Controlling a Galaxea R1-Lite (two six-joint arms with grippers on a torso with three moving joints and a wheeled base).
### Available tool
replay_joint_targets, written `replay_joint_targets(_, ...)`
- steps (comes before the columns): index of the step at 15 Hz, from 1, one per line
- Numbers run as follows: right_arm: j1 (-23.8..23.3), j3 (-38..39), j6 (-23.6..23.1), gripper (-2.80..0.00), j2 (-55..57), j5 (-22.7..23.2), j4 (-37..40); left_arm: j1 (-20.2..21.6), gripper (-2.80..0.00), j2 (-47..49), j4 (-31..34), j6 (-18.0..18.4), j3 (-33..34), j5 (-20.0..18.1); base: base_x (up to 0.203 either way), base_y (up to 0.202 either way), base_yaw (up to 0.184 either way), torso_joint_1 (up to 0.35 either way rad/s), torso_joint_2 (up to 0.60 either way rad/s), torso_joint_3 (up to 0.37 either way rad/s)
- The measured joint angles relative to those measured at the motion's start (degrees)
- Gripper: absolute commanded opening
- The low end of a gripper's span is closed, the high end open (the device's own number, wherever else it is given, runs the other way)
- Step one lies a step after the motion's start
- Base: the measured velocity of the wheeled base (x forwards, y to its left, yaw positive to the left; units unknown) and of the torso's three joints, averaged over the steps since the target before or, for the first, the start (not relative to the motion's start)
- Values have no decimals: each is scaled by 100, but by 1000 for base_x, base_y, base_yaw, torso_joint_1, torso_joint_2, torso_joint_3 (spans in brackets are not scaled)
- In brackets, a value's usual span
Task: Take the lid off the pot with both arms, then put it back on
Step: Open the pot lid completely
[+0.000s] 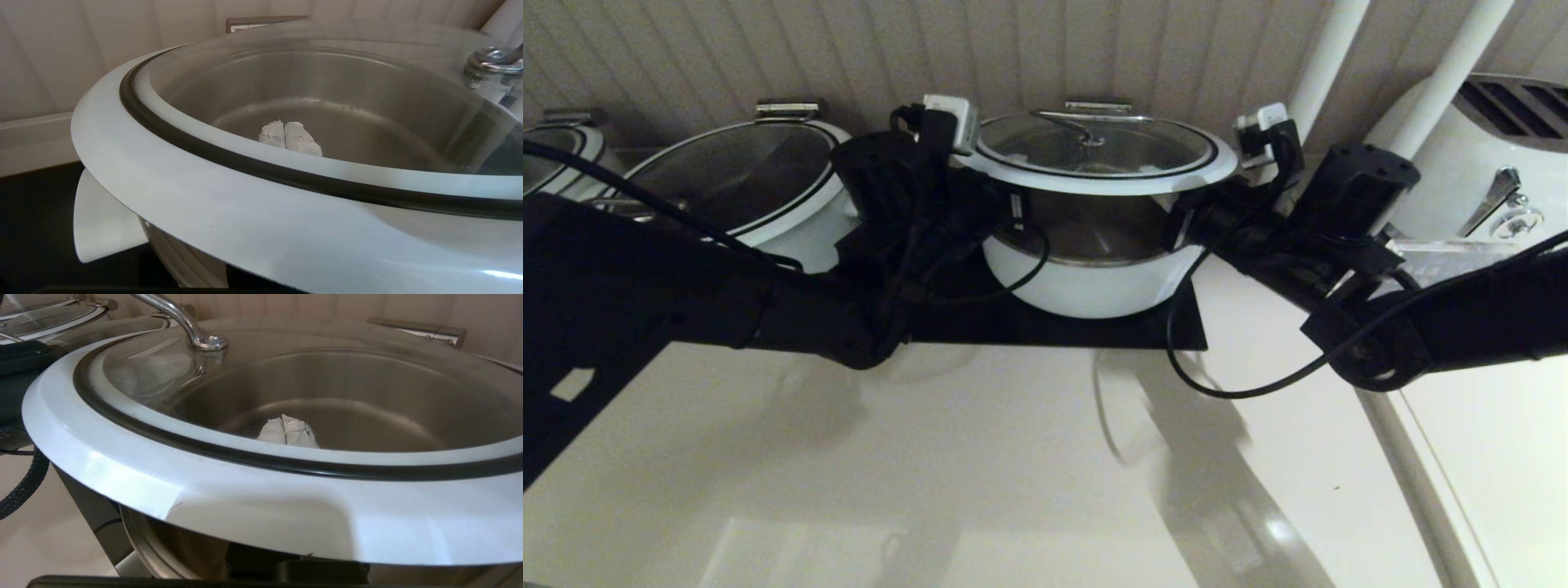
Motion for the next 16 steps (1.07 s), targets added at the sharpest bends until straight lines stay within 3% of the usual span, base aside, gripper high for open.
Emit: replay_joint_targets(16, -83, -376, 11, -280, 127, 4, 26, 88, -280, -228, -53, 10, 603, 10, 0, 0, 0, 0, 0, 0)
